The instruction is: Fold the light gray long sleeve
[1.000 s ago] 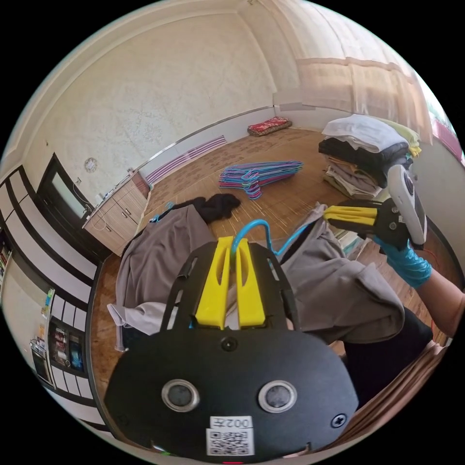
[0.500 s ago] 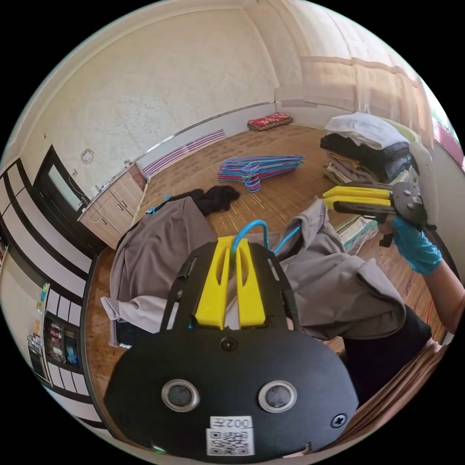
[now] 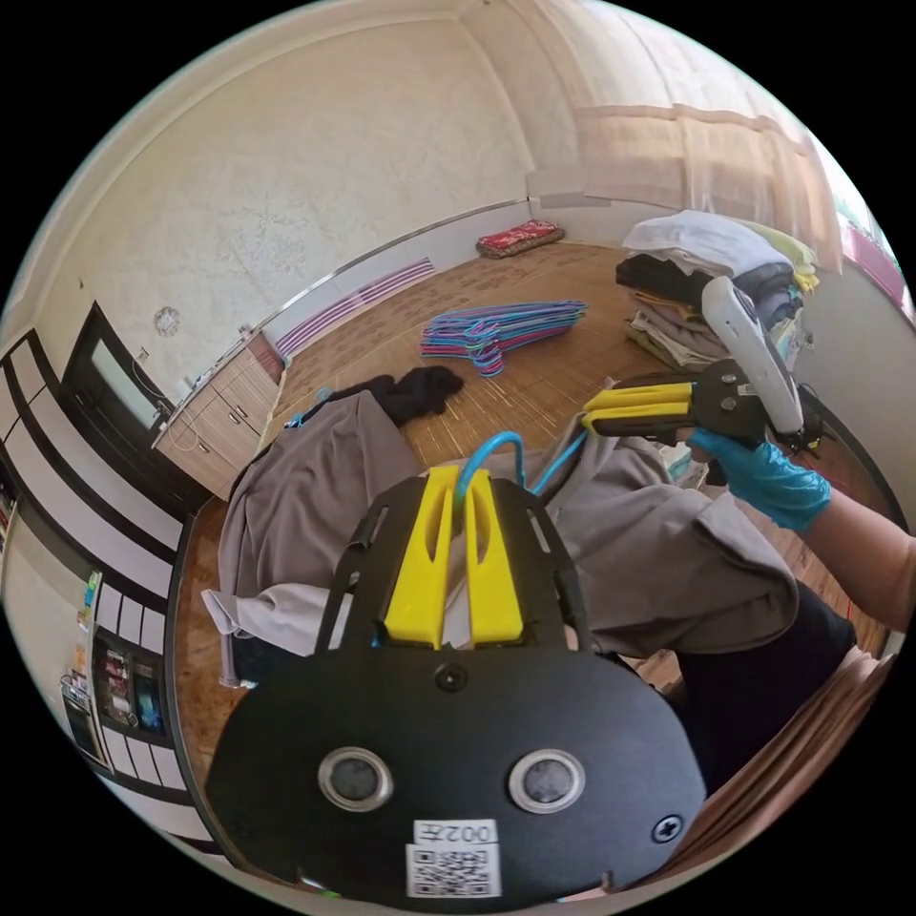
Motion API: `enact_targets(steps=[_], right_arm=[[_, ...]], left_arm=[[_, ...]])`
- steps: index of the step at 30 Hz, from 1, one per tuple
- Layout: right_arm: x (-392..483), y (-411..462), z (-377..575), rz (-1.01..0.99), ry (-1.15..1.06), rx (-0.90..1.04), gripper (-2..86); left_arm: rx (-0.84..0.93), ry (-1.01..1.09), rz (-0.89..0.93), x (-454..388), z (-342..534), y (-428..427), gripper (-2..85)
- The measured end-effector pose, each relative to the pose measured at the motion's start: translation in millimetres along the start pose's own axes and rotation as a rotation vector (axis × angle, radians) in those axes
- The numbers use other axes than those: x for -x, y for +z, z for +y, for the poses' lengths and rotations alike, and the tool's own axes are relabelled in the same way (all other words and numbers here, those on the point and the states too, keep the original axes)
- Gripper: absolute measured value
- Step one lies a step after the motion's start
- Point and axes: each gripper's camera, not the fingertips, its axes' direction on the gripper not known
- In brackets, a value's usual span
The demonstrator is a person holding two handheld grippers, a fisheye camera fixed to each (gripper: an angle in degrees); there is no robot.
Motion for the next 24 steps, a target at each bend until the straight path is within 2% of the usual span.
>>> enact_targets(steps=[9,19,24], right_arm=[[-12,30,10,0.194,0.036,-0.002,-0.8],[-39,61,-8,0.148,0.166,-0.020,-0.9],[-24,79,-33,0.132,0.053,-0.022,-0.9]], left_arm=[[-0.013,-0.039,-0.045,3,11,1,-1.0],[-0.009,-0.045,-0.012,8,23,7,-1.0],[-0.008,0.041,0.030,2,21,11,-1.0]])
